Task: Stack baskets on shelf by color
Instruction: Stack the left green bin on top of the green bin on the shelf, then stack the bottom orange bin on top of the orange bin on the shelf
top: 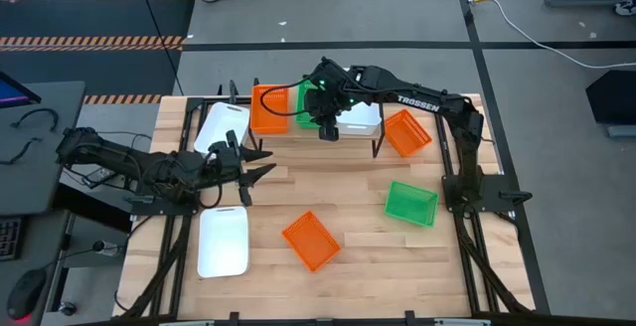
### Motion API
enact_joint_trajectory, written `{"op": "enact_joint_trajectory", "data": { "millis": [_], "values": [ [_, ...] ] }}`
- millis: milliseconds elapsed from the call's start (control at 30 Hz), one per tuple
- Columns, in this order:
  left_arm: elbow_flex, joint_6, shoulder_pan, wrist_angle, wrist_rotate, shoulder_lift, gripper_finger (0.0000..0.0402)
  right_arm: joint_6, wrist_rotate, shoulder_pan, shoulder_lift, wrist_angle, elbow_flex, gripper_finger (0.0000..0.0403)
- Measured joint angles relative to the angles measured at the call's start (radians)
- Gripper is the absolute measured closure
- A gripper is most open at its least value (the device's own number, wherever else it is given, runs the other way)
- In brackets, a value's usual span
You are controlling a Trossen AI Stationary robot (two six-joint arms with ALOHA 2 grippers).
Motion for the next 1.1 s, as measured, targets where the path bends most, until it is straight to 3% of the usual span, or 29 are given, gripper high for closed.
{"op": "enact_joint_trajectory", "data": {
  "millis": [267,600,867,1100],
  "values": [
    [0.0,0.005,0.0,-0.02,0.0,0.0,0.0253,0.0,-0.001,0.07,-0.046,-0.01,0.001,0.0266],
    [0.0,0.006,0.003,-0.022,0.0,0.0,0.0253,0.101,-0.002,0.232,-0.068,-0.24,-0.026,0.0267],
    [0.0,-0.047,0.002,-0.112,0.0,0.001,0.0253,0.194,0.019,0.361,-0.079,-0.219,-0.137,0.0268],
    [0.0,-0.075,0.002,-0.129,0.018,0.012,0.0253,0.274,0.046,0.441,-0.077,-0.089,-0.266,0.0268]
  ]
}}
